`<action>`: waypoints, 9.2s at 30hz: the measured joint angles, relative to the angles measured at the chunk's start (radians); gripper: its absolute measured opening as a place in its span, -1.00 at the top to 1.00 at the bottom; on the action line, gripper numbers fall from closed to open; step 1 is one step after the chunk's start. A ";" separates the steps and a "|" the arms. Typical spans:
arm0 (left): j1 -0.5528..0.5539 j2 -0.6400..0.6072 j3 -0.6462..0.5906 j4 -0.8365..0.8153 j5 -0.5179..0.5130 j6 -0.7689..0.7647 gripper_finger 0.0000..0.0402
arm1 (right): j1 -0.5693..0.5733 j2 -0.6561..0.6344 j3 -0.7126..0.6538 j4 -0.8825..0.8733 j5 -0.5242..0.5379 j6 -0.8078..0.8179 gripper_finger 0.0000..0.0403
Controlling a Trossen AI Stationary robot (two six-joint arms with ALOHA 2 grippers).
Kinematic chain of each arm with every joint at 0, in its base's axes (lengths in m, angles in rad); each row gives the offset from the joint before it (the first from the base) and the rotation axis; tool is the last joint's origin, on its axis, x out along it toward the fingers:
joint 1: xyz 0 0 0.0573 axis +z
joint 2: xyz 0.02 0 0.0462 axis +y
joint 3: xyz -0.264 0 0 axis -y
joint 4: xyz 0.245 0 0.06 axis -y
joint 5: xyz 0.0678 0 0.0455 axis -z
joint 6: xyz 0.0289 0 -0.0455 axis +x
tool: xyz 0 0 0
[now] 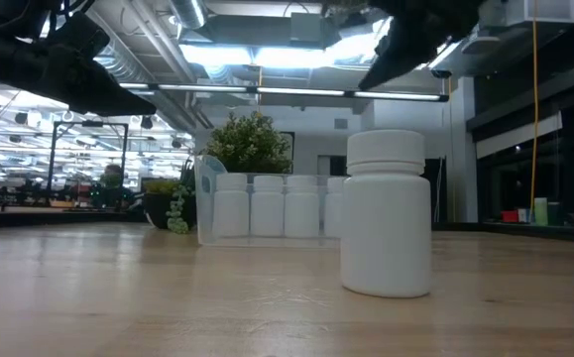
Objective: Pick and place pill bottles into a basket
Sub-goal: Put the pill bottle into the bin
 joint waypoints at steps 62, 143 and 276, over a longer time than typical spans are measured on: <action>-0.491 0.291 0.441 -0.480 -0.114 -0.162 -0.34 | -0.008 -0.293 -0.584 0.785 0.007 0.153 0.94; -1.033 1.224 0.881 -1.073 0.061 -1.344 -0.20 | 0.091 -0.292 -0.583 0.717 0.006 0.249 0.94; -0.212 1.243 1.227 -0.893 0.106 0.179 0.24 | 0.005 -0.292 -0.584 0.761 0.008 0.088 0.94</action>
